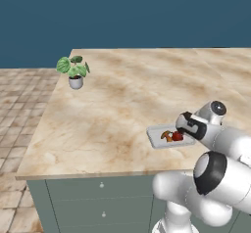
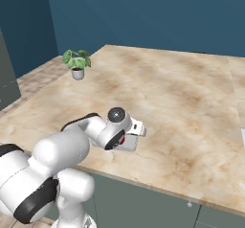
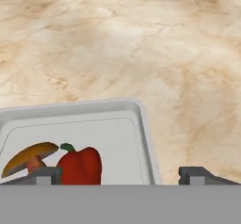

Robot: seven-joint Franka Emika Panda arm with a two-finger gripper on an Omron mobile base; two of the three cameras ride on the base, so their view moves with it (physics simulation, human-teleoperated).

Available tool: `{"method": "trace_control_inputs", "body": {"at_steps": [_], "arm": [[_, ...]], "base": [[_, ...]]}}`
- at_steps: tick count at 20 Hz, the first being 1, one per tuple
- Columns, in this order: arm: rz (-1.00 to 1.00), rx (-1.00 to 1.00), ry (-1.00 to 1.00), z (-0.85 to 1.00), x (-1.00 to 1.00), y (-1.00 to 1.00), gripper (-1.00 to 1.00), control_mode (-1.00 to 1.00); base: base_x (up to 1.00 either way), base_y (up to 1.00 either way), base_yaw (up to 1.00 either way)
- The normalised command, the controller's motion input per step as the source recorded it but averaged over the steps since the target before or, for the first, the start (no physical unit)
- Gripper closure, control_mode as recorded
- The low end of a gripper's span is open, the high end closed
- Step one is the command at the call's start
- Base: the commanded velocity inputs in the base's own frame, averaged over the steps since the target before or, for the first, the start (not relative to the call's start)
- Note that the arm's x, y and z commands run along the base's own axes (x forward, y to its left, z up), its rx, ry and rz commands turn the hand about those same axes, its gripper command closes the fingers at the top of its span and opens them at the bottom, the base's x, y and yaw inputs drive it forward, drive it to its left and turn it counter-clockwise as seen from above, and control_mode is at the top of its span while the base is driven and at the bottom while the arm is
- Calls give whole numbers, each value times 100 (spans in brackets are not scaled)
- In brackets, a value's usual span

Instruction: Take the bell pepper and mushroom out of the freezer and place them in the tupperware container on the counter. Then put the tupperware containing the vegetables back in the freezer.

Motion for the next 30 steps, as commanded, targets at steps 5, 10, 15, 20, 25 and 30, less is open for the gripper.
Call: {"method": "trace_control_inputs", "body": {"at_steps": [5, 10, 15, 20, 25, 30], "arm": [[0, 1, 1, 2, 8, -57, -100, -100], [0, 1, 5, -12, 7, -34, -100, -100], [1, 0, 0, -21, 0, -1, -100, -100], [0, 0, 0, -21, 0, 0, -100, -100], [0, 0, 2, -22, 14, 0, -100, -100], [2, 0, 5, -28, 19, 3, -100, -100]], "base": [[0, 0, 0], [0, 0, 0], [0, 0, 0], [0, 0, 0], [0, 0, 0], [0, 0, 0]]}}
